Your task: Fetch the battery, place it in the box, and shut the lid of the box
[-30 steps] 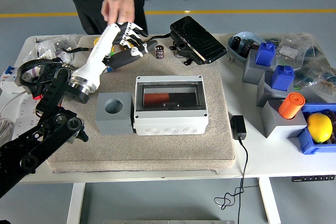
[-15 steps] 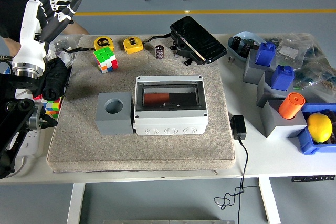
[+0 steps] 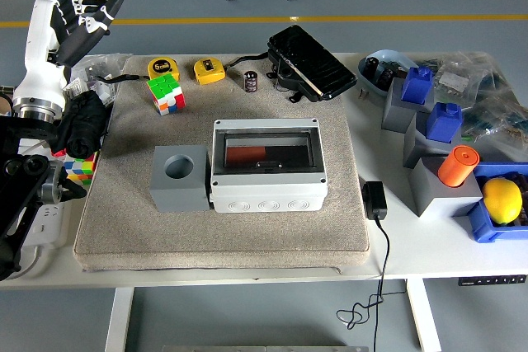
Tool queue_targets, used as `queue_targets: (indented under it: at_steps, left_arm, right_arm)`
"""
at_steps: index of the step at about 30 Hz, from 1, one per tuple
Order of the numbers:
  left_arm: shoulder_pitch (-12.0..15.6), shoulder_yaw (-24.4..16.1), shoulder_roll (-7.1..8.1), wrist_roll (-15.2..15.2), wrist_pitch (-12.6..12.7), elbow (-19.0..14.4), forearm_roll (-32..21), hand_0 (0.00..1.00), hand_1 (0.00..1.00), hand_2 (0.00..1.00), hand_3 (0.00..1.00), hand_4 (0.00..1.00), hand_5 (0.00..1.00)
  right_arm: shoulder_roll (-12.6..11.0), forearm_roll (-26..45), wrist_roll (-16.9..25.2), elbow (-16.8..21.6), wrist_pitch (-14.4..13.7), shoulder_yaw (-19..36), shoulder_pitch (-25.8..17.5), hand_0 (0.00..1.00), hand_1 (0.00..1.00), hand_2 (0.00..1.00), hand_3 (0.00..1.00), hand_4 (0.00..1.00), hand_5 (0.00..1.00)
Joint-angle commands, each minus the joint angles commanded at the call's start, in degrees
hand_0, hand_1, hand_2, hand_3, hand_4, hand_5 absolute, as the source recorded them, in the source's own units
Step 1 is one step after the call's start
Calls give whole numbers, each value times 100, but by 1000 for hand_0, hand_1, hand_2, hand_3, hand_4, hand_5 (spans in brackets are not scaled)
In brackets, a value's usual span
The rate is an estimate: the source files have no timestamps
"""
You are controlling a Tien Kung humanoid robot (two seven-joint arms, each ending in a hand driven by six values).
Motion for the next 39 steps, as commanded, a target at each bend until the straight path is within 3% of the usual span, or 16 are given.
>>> queue_targets:
  at_steps: [9, 39]
  left_arm:
    - [86, -65, 74, 49, -30, 0, 109, 328, 520, 496, 527, 969, 540]
    - [147, -101, 93, 176, -110, -11, 215, 335, 523, 503, 529, 966, 540]
  right_arm:
    - [17, 2, -11, 7, 11, -39, -5, 599, 586, 571, 519, 914, 446]
    - [19, -54, -20, 11, 23, 15, -41, 600, 588, 573, 518, 919, 452]
